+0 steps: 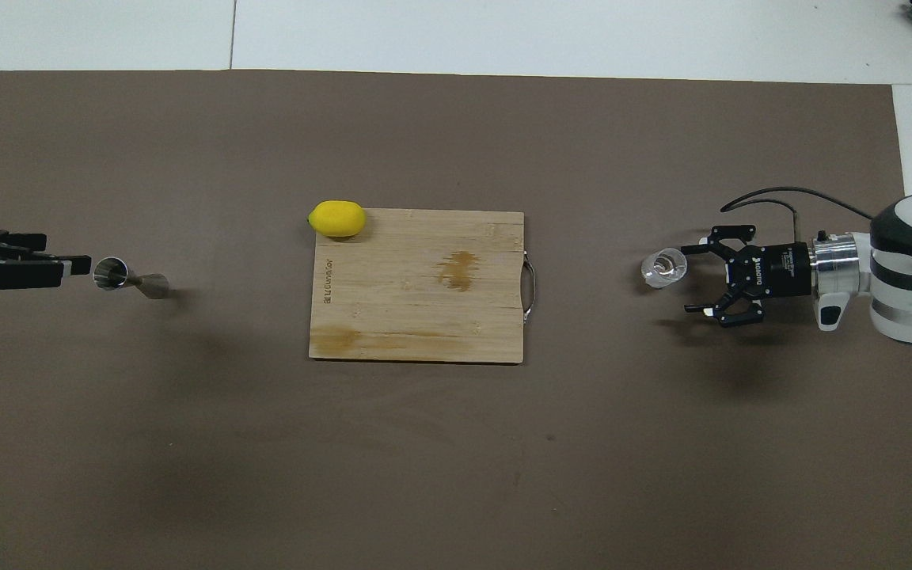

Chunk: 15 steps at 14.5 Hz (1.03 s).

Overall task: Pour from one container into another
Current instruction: 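Move the left gripper to the dark cup while the right gripper reaches the clear cup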

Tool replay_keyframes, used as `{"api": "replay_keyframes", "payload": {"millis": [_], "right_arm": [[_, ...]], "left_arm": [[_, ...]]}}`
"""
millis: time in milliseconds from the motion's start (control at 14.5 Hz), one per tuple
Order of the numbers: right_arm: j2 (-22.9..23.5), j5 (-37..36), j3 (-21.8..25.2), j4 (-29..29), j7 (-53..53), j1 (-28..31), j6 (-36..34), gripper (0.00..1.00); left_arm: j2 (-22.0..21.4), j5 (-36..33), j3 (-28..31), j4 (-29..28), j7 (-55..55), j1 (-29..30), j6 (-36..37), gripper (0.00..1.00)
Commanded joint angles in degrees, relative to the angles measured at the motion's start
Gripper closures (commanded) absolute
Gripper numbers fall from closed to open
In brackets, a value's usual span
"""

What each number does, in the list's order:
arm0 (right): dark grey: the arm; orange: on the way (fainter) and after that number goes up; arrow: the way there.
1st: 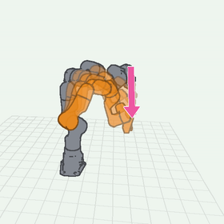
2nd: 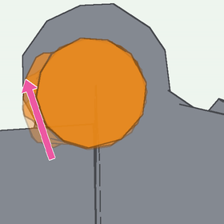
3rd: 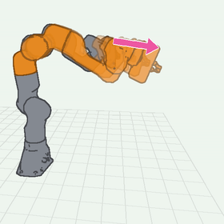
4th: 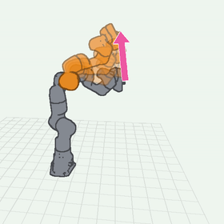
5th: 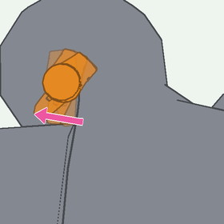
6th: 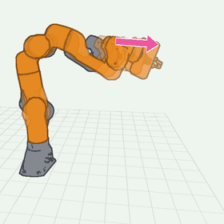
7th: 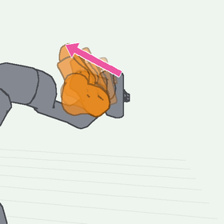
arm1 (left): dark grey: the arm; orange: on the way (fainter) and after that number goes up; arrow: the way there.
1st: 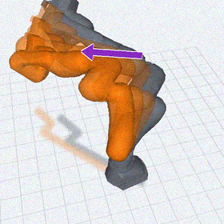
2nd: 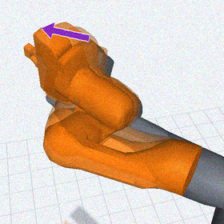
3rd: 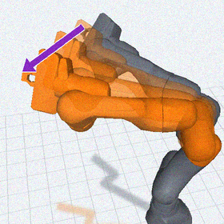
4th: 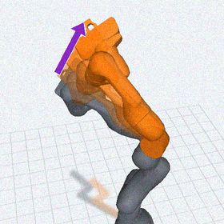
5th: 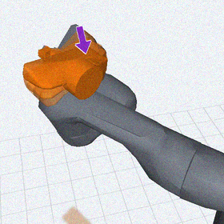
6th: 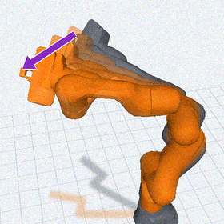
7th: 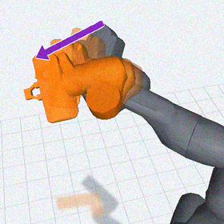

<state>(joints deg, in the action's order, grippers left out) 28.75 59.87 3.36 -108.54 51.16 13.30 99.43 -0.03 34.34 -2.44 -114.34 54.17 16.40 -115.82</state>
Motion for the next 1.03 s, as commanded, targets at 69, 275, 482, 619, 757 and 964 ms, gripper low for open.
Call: {"api": "replay_keyframes", "payload": {"millis": [69, 275, 482, 619, 757, 964], "right_arm": [[1.48, 1.92, -1.08, 0.35, -2.56, 0.77, 0.85, 0.00], [2.18, 2.88, -1.43, 0.35, -3.61, 0.85, 0.85, 0.00], [2.45, 3.41, -1.52, 0.26, -3.53, 0.59, 1.55, 0.00], [2.45, 3.67, -1.52, 0.26, -3.53, 0.59, 1.73, 0.00], [2.45, 3.67, -1.52, 0.26, -3.44, 0.41, 1.90, 0.00], [2.54, 3.67, -1.69, 0.35, -3.53, 0.06, 2.17, 0.00]], "left_arm": [[2.74, 7.64, -0.55, 0.79, 15.58, 5.73, 5.67, 0.00], [6.69, 16.53, -0.55, 1.40, 23.76, 8.55, 10.24, 0.00], [11.35, 20.41, -0.46, 3.68, 34.65, 9.44, 18.68, 0.00], [12.15, 22.52, -0.55, 3.34, 43.52, 9.79, 19.31, 0.00], [14.25, 22.97, -0.55, 3.60, 52.31, 10.75, 20.27, 0.00], [16.63, 26.12, -0.55, 3.60, 63.84, 13.65, 21.07, 0.00]]}}
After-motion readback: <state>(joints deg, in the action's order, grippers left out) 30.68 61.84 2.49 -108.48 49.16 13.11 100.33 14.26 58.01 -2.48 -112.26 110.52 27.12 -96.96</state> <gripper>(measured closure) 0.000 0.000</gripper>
